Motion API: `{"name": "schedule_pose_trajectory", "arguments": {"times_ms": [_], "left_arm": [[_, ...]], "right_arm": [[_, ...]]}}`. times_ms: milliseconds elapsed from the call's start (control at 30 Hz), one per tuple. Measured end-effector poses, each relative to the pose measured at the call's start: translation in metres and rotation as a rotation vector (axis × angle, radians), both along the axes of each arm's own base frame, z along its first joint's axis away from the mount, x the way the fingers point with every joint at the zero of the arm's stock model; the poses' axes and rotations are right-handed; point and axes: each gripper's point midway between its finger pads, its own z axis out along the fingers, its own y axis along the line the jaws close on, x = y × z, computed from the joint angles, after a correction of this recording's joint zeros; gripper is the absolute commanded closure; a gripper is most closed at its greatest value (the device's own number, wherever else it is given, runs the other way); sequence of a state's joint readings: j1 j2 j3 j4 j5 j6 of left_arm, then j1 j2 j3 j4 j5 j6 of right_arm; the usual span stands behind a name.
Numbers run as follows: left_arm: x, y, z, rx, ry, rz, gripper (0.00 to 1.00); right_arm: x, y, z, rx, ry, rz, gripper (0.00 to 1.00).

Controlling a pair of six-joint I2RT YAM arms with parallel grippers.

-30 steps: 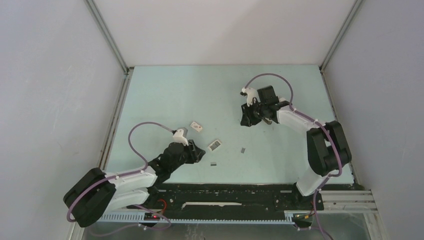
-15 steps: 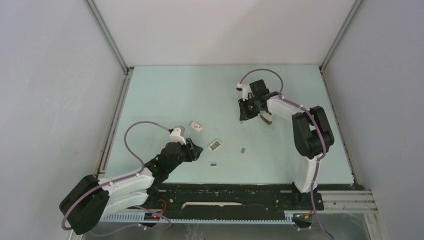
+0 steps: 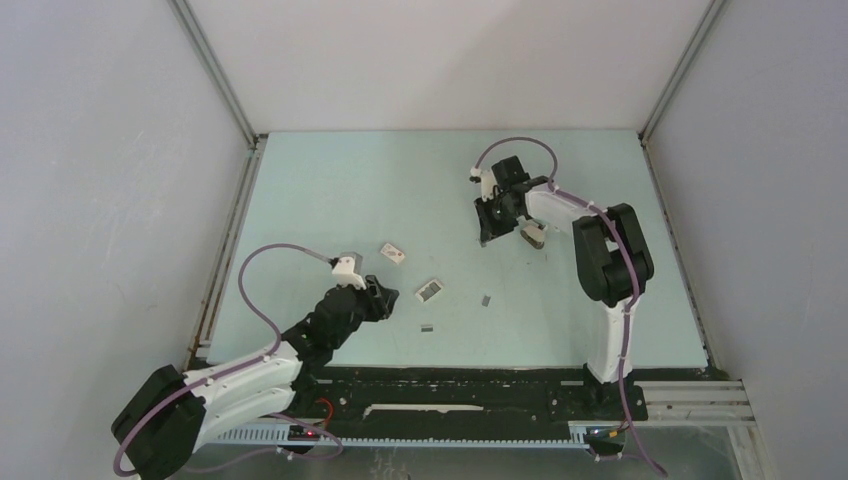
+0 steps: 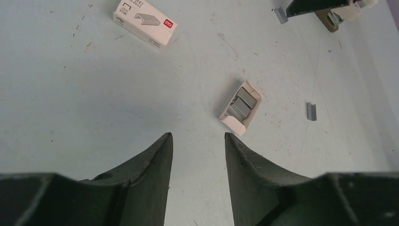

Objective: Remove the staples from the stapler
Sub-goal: Pick up the staple from the center of the board.

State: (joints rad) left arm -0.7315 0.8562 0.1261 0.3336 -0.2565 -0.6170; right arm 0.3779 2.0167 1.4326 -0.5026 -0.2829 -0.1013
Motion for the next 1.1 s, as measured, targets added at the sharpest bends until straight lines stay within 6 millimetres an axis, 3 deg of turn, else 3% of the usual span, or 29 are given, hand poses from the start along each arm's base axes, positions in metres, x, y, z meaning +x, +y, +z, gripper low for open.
{"name": "schedule_pose_trajectory", "arguments": {"times_ms": [567, 967, 1100], "left_arm": [[0.0, 0.001, 0.0, 0.007, -0.004, 0.0, 0.49], [-0.001, 0.002, 0.0, -0.001, -0.013, 0.001, 0.5], [-0.003, 0.004, -0.003, 0.002, -0.01, 0.001, 0.5]], "right_arm": [[0.001, 0.001, -0.013, -0.06, 0.052, -0.014, 0.76], [-0.002, 0.0, -0.013, -0.083, 0.064, -0.014, 0.99], [-0.002, 0.0, -0.014, -0.091, 0.064, -0.013, 1.0]]}}
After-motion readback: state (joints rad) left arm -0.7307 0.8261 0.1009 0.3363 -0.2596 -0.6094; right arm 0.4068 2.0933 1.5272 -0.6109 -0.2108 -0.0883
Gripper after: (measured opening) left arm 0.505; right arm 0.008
